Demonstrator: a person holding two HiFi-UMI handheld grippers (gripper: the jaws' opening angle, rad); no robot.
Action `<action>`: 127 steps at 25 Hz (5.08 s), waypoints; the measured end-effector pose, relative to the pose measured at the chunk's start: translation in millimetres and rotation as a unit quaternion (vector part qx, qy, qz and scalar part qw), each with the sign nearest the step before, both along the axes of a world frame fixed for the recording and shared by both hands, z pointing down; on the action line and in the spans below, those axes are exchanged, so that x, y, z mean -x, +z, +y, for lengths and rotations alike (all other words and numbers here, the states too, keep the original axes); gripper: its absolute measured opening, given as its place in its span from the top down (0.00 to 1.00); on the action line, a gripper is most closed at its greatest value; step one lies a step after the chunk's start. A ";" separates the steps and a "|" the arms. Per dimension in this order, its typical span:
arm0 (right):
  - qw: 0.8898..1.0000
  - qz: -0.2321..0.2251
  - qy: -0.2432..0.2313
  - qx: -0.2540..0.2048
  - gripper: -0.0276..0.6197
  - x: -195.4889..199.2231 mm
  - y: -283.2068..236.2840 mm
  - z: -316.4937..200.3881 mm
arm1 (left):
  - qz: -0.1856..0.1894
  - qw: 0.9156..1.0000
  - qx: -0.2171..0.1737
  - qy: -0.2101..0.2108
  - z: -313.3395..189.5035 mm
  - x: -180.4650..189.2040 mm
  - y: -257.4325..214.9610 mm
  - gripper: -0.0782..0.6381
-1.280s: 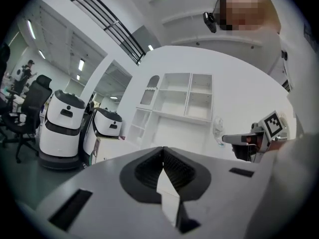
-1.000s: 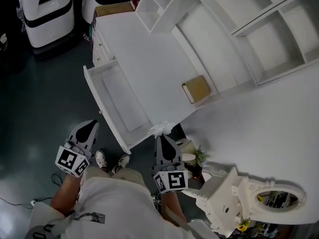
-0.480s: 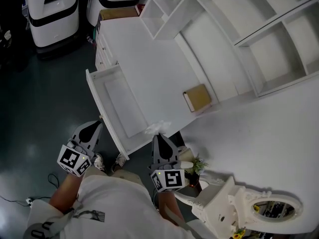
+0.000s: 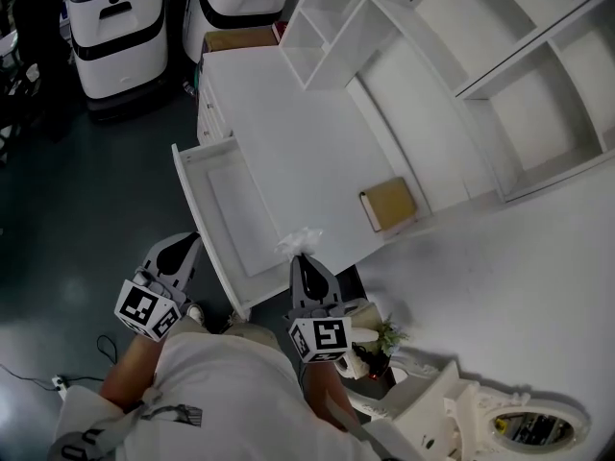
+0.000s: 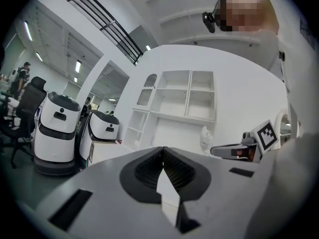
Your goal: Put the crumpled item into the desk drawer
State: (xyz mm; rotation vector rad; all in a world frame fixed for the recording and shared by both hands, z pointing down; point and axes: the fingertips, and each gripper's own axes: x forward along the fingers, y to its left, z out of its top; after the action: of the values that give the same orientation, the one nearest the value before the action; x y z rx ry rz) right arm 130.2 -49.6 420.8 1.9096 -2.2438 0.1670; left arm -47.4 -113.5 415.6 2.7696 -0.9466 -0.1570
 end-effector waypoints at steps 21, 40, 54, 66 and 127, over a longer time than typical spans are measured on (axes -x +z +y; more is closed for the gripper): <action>0.987 -0.040 -0.085 0.129 0.93 -6.5 155.6 -56.4 | -0.073 0.993 0.043 -0.086 20.1 -5.9 31.7 0.87; 0.968 -0.025 -0.107 0.225 0.93 13.3 276.7 -102.3 | -0.096 0.980 0.078 -0.154 18.4 13.2 53.4 0.87; 0.953 -0.009 -0.098 0.287 0.93 10.5 347.0 -121.2 | -0.105 0.970 0.099 -0.194 20.6 32.9 63.3 0.87; 0.938 0.018 -0.090 0.334 0.93 6.1 386.9 -129.1 | -0.101 0.964 0.112 -0.218 19.3 47.3 68.0 0.87; 0.980 -0.081 0.064 0.172 0.94 -45.7 160.2 -90.4 | -0.014 0.999 0.003 -0.039 -8.3 15.6 -8.7 0.87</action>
State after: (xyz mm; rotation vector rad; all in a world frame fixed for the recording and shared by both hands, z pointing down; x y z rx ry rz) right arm 176.0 -140.0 581.0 1.9031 -2.0192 0.7029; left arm -63.0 -121.8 406.8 2.7379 -1.0614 -0.1286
